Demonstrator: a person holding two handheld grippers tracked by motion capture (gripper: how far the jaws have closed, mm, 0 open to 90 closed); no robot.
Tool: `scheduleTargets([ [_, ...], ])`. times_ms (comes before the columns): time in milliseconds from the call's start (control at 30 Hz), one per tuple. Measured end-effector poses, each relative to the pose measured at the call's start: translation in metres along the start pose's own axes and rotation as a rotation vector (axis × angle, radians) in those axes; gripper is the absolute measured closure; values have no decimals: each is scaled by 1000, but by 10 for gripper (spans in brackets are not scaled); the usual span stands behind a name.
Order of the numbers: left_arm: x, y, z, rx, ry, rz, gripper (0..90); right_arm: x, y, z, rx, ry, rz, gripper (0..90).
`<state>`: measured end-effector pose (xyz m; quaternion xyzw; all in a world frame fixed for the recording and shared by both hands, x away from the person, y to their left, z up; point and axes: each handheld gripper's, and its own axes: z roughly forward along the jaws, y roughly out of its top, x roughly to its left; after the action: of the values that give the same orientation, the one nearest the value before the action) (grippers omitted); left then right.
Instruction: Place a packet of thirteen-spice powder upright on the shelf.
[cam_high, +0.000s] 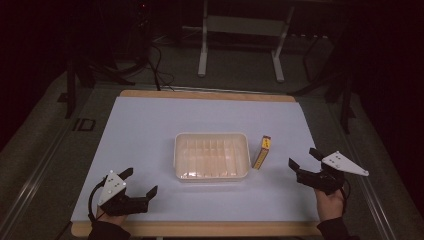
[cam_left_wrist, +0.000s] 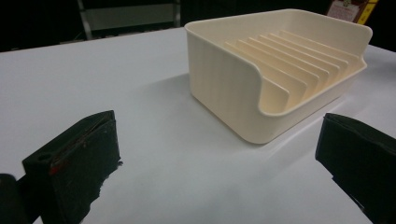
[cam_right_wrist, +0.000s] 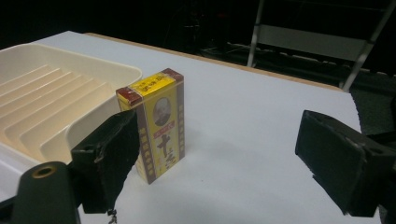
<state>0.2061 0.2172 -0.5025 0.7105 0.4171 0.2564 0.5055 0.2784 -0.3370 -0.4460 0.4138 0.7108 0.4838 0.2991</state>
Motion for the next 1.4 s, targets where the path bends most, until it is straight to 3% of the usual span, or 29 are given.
scheduleTargets([
  [400,1,0,-2,-4,8,-3,0,-9,-2,5,53,67,5,138],
  [600,2,-1,-3,1,15,-6,0,-18,0,7,87,181,-20,148],
  [767,2,-1,-2,-2,18,-8,0,-26,-2,8,99,231,-33,151],
  [800,2,-1,-2,-1,19,-8,0,-28,-2,10,119,272,-44,150],
  [900,2,-1,-2,0,19,-8,0,-31,-3,13,146,339,-77,150],
  [933,2,-1,-2,0,19,-8,0,-31,-3,13,146,339,-77,150],
  [1133,4,-2,-2,5,23,-10,0,-35,-2,18,220,497,-133,148],
  [1167,4,-2,-2,5,23,-10,0,-35,-2,18,220,497,-133,148],
  [1200,4,-2,-2,4,24,-10,0,-34,-1,19,231,523,-156,148],
  [1233,4,-2,-2,4,24,-10,0,-31,0,21,271,575,-213,146],
  [1400,3,-2,-2,5,22,-8,0,-24,1,24,339,624,-278,140],
])
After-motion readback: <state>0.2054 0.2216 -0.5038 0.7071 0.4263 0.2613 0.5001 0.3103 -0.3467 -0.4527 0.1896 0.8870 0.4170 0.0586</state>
